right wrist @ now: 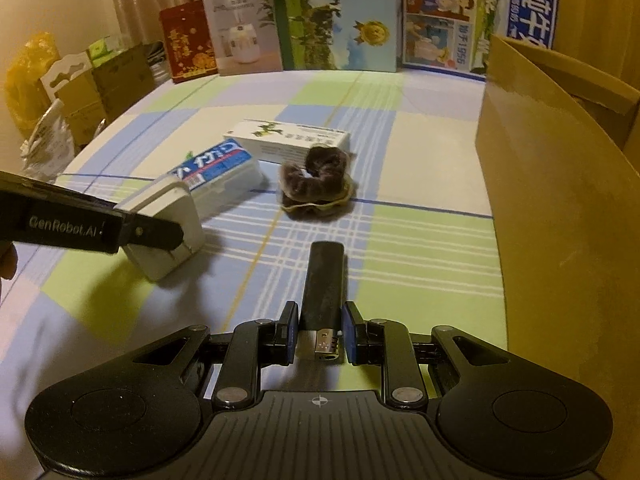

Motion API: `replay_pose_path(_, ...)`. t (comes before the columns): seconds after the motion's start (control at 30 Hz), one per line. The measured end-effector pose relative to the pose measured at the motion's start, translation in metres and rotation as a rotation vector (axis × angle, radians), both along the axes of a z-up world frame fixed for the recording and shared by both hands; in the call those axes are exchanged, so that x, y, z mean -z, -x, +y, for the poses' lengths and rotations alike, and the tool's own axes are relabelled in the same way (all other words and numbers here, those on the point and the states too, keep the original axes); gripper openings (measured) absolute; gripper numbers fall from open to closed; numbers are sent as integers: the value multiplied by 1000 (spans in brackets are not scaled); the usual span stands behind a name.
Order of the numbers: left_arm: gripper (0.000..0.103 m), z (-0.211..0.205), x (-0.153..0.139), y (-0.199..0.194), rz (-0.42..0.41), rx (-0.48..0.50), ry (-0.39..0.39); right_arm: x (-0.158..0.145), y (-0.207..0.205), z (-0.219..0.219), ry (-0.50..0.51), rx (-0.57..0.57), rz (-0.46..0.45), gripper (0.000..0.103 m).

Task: Organize objects
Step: 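Grasp the black cable with the right tool while the left tool grasps the white square device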

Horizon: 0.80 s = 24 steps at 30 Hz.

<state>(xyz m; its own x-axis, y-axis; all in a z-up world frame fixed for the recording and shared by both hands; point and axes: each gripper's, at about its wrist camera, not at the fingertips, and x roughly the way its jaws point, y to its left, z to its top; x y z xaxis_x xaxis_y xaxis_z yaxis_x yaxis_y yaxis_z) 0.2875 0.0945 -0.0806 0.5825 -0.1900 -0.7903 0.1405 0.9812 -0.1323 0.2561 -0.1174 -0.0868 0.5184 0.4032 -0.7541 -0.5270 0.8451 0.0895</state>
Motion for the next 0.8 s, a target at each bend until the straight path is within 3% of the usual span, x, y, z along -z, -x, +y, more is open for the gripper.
replay_pose_path(0.23, 29, -2, 2, 7, -28, 35, -52, 6, 4, 9, 20, -16, -2, 20)
replay_pose_path(0.43, 37, -12, 10, 2, -33, 73, -93, 9, 2, 13, 21, -23, -16, 20)
replay_pose_path(0.73, 35, -2, 9, 1, -19, 23, -38, 13, -2, 21, 44, -26, -64, 21)
replay_pose_path(0.8, 28, -1, 4, 3, -34, 6, -40, 13, -2, 22, 51, -28, -67, 21)
